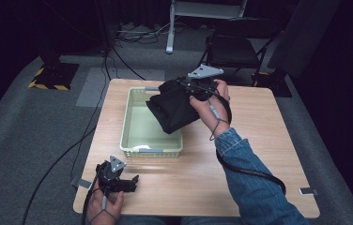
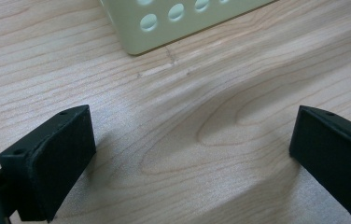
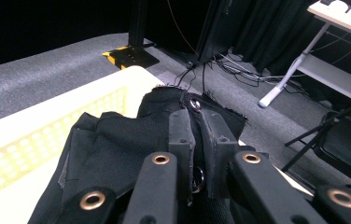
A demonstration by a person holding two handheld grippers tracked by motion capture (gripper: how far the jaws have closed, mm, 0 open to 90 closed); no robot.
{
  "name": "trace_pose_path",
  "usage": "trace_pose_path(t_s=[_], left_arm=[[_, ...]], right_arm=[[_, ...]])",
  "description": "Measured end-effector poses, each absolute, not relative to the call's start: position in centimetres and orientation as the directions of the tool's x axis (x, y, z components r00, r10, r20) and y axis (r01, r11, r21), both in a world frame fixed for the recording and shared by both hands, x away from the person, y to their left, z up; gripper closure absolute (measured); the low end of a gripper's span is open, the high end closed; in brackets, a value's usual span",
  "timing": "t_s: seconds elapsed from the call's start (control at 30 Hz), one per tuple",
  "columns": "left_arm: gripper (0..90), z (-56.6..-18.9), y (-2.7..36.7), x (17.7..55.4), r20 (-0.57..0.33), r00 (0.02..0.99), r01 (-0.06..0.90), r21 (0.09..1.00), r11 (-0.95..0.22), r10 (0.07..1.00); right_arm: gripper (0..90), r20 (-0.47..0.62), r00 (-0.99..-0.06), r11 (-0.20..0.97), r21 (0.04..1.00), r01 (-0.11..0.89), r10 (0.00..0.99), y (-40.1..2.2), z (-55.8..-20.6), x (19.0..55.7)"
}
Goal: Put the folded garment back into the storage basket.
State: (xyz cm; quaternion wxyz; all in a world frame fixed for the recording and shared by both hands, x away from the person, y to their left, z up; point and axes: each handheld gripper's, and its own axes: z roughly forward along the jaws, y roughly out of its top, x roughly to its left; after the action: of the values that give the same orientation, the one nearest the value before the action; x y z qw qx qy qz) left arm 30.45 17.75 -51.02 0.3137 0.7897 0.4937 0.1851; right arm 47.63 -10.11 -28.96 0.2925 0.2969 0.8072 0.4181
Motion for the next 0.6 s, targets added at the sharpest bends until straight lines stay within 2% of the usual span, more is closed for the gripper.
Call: trace_pose_path(t_s=[0.6], left_arm=[[0.4, -51.0, 17.7, 30.4, -0.022, 0.442, 0.664, 0.680, -0.310, 0.897]], right_arm=[[83.6, -0.218, -0.688, 0.487, 0.844, 0.223, 0.692, -6.4, -30.1, 47.6]])
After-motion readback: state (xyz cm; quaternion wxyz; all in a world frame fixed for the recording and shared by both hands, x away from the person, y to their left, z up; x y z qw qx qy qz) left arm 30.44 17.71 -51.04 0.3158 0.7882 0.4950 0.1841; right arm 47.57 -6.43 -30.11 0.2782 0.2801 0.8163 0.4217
